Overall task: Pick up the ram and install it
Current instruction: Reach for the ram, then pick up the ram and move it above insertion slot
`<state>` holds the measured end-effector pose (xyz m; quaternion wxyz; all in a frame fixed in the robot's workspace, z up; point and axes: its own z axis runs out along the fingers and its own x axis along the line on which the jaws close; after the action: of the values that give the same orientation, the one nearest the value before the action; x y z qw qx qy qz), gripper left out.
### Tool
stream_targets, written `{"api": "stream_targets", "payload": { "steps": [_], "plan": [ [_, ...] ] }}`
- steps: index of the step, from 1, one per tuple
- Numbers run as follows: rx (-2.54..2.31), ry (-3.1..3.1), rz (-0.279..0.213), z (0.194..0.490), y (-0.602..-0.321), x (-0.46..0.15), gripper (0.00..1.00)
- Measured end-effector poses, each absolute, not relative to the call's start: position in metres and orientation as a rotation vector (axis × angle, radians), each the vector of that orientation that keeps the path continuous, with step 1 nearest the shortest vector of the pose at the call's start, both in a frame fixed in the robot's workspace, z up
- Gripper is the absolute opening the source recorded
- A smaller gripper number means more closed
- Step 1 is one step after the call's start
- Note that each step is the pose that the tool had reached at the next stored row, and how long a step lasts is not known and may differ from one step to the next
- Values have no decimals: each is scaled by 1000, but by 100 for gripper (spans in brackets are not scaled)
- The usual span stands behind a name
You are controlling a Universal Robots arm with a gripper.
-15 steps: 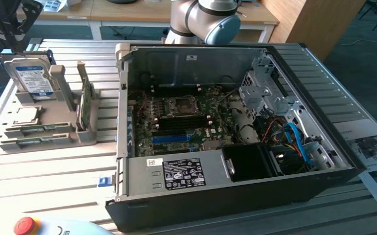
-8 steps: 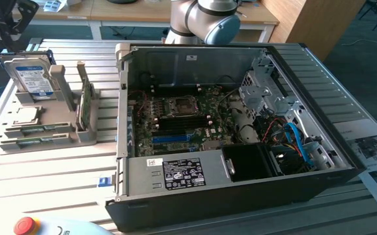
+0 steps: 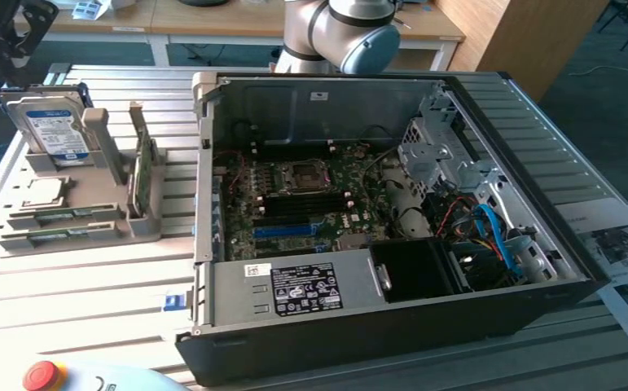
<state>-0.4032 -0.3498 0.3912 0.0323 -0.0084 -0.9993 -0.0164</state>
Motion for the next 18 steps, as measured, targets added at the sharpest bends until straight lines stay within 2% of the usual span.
{"api": "stream_targets", "payload": {
  "steps": [18],
  "plan": [
    [-26, -3077, -51, 391, -355, -403, 10]
  ]
}}
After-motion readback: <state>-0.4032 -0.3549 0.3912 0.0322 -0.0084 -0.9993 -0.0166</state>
